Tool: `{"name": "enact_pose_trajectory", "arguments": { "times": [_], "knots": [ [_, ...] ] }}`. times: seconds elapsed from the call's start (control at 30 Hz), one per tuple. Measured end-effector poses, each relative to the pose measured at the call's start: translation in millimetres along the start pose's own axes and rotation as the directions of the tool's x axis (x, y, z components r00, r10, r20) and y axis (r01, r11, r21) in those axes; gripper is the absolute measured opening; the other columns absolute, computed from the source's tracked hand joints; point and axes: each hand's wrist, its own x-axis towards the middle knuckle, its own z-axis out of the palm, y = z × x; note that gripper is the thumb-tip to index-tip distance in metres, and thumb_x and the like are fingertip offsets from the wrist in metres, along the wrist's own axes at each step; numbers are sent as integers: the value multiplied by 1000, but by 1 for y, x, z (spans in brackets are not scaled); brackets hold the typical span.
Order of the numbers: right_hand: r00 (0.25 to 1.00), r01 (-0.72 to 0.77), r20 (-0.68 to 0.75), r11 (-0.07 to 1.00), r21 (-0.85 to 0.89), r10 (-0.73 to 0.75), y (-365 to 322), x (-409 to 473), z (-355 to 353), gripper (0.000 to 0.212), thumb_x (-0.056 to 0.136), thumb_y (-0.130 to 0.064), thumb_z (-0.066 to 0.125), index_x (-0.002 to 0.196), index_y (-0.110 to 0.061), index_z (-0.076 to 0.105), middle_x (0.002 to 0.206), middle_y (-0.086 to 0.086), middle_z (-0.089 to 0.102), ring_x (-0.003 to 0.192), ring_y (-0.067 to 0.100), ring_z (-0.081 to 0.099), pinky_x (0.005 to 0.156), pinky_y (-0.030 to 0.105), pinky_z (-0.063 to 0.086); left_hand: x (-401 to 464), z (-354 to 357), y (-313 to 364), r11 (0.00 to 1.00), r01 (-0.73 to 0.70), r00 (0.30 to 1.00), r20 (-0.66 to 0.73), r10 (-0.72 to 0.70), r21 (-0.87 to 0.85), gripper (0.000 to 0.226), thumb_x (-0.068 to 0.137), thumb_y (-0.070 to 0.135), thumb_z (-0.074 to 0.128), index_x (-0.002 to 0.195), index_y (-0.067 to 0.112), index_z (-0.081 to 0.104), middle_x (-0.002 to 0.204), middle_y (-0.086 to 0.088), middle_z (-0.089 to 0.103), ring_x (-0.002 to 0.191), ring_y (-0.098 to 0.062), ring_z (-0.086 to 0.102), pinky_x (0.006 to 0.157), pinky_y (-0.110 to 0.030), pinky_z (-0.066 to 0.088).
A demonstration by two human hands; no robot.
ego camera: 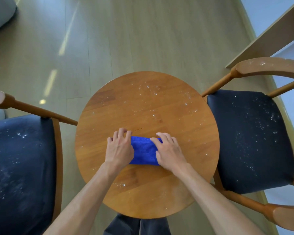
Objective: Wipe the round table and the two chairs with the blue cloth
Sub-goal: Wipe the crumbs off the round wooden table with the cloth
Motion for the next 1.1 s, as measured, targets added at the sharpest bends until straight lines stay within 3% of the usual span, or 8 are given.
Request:
{"name": "enact_pose_trajectory", "arguments": {
  "times": [0.17,0.27,0.33,0.4,0.53,0.7,0.9,1.1],
  "knots": [
    [980,115,172,990,-77,-101,-6,6,26,68,95,-37,46,152,-32,9,160,11,2,147,28,2,118,49,3,-11,8,-14,991,108,994,15,-107,-74,35,90,15,46,125,16,48,135,-2,41,116,-23,46,88,-32,37],
    [973,136,205,979,-151,-103,-3,3,34,79,89,-57,42,153,-31,2,160,15,2,146,31,6,118,53,2,-16,13,-12,982,148,988,54,-143,-115,35,89,14,45,124,16,48,133,-1,41,115,-22,46,87,-32,37],
    [978,146,183,952,-269,-98,-4,-4,38,91,78,-66,53,152,-26,19,153,20,27,137,36,32,113,56,23,-18,15,-9,979,153,988,51,-148,-132,35,89,14,45,123,15,49,132,-1,41,113,-22,46,85,-31,37],
    [995,73,93,935,-346,-43,-11,-11,42,93,62,-65,70,141,-22,47,126,19,57,104,34,58,93,50,47,-20,16,-8,975,162,987,43,-157,-153,33,89,15,46,122,14,50,130,-2,42,112,-22,46,84,-31,37],
    [990,-142,-43,950,-278,136,-30,-13,45,95,54,-64,71,134,-15,54,88,15,59,66,27,50,66,39,48,-24,17,-12,970,176,984,37,-172,-168,34,88,17,49,122,14,51,128,-3,44,111,-23,48,82,-32,38],
    [996,-60,-79,975,-215,44,-32,-17,57,89,60,-45,77,141,-26,46,135,25,52,109,38,59,87,48,51,-25,17,-16,963,173,985,10,-175,-205,29,86,12,54,115,10,57,122,-6,50,105,-25,52,79,-34,40],
    [978,-207,-61,974,-98,201,-42,-24,68,80,66,-38,71,141,-28,46,139,25,47,102,39,58,74,46,48,-25,15,-17,964,162,987,16,-163,-209,30,87,13,53,116,11,56,122,-5,48,106,-24,50,81,-34,40],
    [960,-248,-159,963,-101,231,-41,-24,80,74,82,-60,58,144,-25,39,138,24,49,104,37,59,79,48,49,-26,12,-17,974,110,994,15,-109,-200,31,89,15,50,119,13,54,124,-3,46,109,-22,48,82,-31,38]
  ]
}}
